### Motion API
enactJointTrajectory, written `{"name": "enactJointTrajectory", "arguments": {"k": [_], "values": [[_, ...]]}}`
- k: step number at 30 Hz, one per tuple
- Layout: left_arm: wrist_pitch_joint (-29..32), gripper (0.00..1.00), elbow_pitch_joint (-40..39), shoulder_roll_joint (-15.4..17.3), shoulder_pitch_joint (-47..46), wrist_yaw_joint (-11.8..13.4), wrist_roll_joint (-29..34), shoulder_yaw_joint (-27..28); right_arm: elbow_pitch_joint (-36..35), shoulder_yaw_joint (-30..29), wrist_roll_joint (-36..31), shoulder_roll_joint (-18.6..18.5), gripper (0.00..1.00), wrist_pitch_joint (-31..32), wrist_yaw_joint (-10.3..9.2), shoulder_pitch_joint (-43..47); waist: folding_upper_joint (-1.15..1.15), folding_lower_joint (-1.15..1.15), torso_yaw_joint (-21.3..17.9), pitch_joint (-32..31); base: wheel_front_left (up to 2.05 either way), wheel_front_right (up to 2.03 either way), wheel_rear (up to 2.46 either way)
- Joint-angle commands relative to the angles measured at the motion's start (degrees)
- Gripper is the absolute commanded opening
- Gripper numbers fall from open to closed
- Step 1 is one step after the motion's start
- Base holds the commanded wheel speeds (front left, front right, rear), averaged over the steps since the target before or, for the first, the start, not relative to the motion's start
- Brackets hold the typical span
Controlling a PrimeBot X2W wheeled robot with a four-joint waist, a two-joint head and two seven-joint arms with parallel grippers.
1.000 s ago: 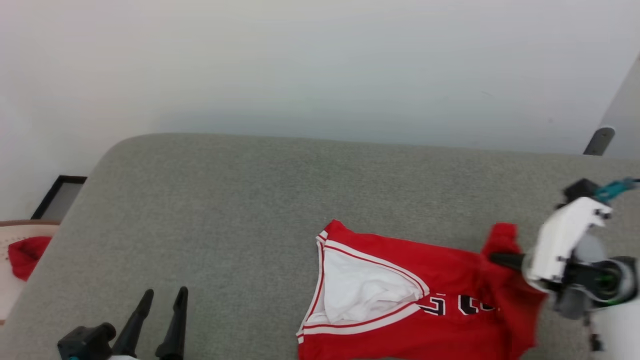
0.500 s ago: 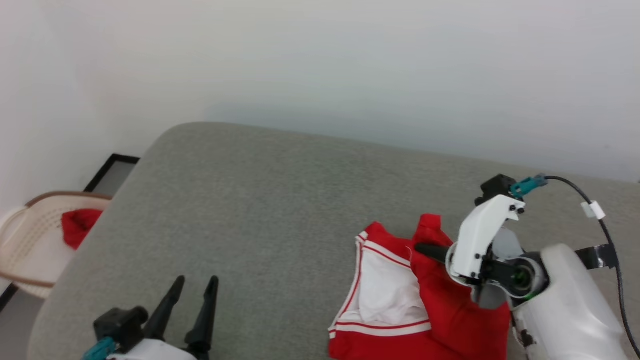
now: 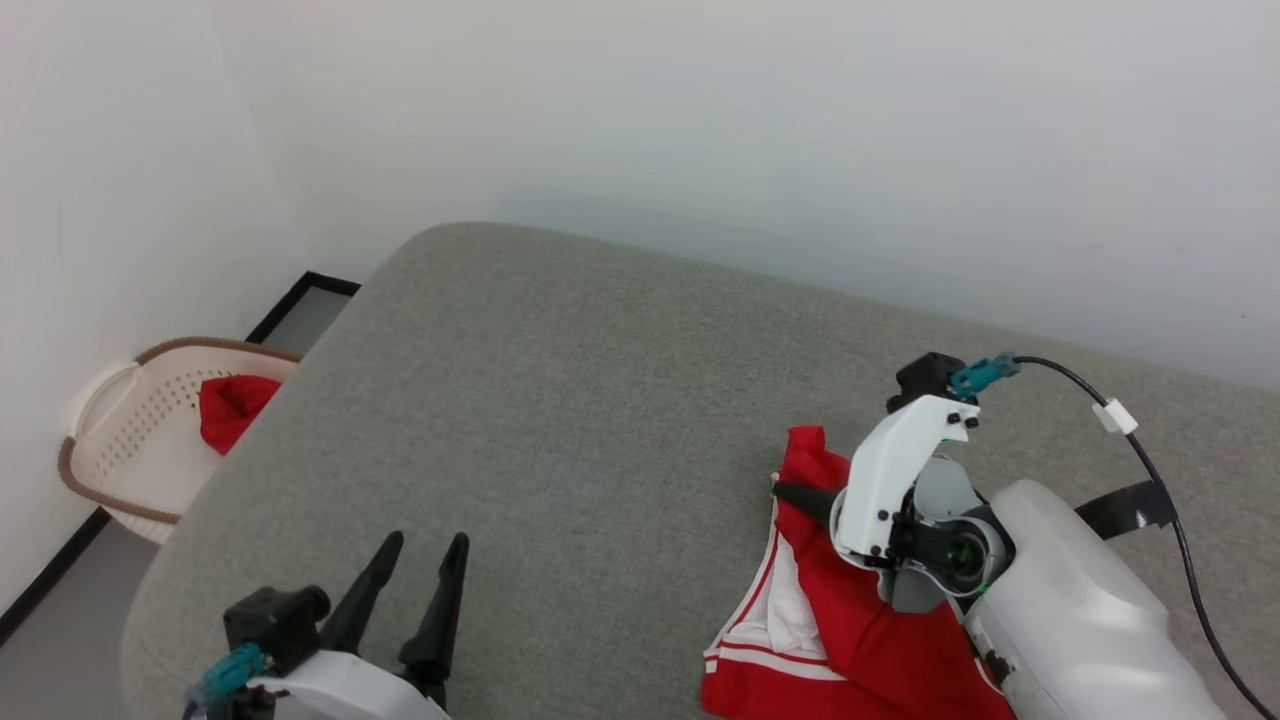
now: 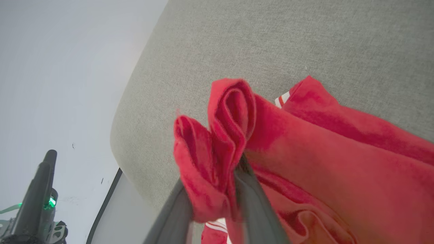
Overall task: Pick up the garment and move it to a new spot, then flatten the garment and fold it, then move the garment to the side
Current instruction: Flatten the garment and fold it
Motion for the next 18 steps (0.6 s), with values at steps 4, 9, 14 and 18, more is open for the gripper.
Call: {"name": "enactJointTrajectory", "arguments": {"k": [4, 9, 14, 18], "values": [[-0.3, 1.0, 0.4, 0.4, 0.3, -0.4, -0.7, 0.9, 1.5, 4.8, 3.4, 0.1, 1.0, -0.8, 0.0, -2.6, 0.0, 0.0, -1.4, -0.2, 0.0, 0.0, 0.0], [-0.3, 1.0, -0.7, 0.7, 1.3, -0.3, -0.2, 3.0, -0.2, 8.2, 6.9, 0.1, 1.0, -0.9, 0.0, -4.1, 0.0, 0.0, -3.9, -0.5, 0.0, 0.0, 0.0], [-0.3, 1.0, -2.6, 0.9, 3.1, -0.3, 0.9, 5.5, -5.1, 9.9, 7.2, -0.5, 1.0, -3.7, 0.0, -5.0, 0.0, 0.0, -8.1, -0.8, 0.0, 0.0, 0.0], [-0.3, 1.0, -3.5, 1.0, 4.2, -0.3, 1.4, 6.9, -9.3, 9.8, 6.3, -3.1, 1.0, -6.4, 0.0, -3.1, 0.0, 0.0, -10.4, -1.0, 0.0, 0.0, 0.0]]}}
